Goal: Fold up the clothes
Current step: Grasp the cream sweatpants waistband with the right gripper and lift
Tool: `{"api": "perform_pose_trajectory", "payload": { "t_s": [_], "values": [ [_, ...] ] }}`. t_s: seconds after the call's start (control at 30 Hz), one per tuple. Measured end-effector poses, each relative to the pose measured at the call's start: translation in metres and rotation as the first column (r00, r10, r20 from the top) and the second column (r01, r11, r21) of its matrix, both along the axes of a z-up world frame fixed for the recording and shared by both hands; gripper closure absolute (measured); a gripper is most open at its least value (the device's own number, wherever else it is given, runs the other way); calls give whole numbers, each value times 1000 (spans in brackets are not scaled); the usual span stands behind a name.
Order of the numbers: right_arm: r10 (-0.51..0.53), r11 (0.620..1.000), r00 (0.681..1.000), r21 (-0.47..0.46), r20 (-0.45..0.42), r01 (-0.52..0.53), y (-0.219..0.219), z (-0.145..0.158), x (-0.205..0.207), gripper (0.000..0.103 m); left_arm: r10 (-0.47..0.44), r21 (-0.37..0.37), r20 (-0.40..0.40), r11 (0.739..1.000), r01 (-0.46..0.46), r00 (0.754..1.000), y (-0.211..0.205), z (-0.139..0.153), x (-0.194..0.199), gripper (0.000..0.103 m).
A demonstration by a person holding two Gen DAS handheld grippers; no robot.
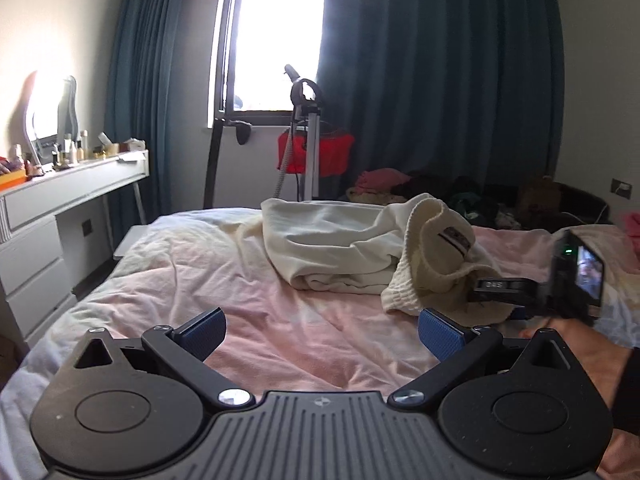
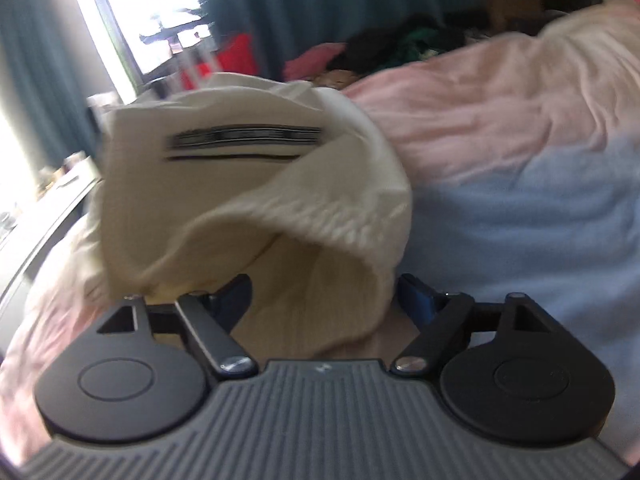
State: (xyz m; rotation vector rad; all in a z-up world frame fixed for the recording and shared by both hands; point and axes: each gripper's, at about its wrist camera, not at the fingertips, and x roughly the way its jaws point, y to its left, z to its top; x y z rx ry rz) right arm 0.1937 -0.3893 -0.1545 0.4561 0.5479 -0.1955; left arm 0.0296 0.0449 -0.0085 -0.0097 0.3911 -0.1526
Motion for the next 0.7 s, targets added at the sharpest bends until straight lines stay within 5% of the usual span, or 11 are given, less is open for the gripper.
{"api": "perform_pose_trajectory", "payload": {
  "t_s": [0.2, 0.27, 0.4, 0.7],
  "values": [
    [-82, 989, 997, -121, -9, 81, 14, -11, 30, 55, 9, -53, -54, 999, -12, 998, 11, -20, 34, 0],
    [-85, 991, 996, -103, -8, 83, 14, -4, 30, 86, 13, -82, -83, 996, -20, 996, 16, -25, 45, 0],
    [-52, 986, 998, -160, 21, 54, 19, 34, 9, 88, 13, -138, -110, 990, -28, 994, 21, -28, 59, 0],
    [80, 966, 987, -254, 141, -42, 25, 146, -88, 91, 20, -129, -40, 991, -25, 999, 18, -13, 27, 0]
  ]
}}
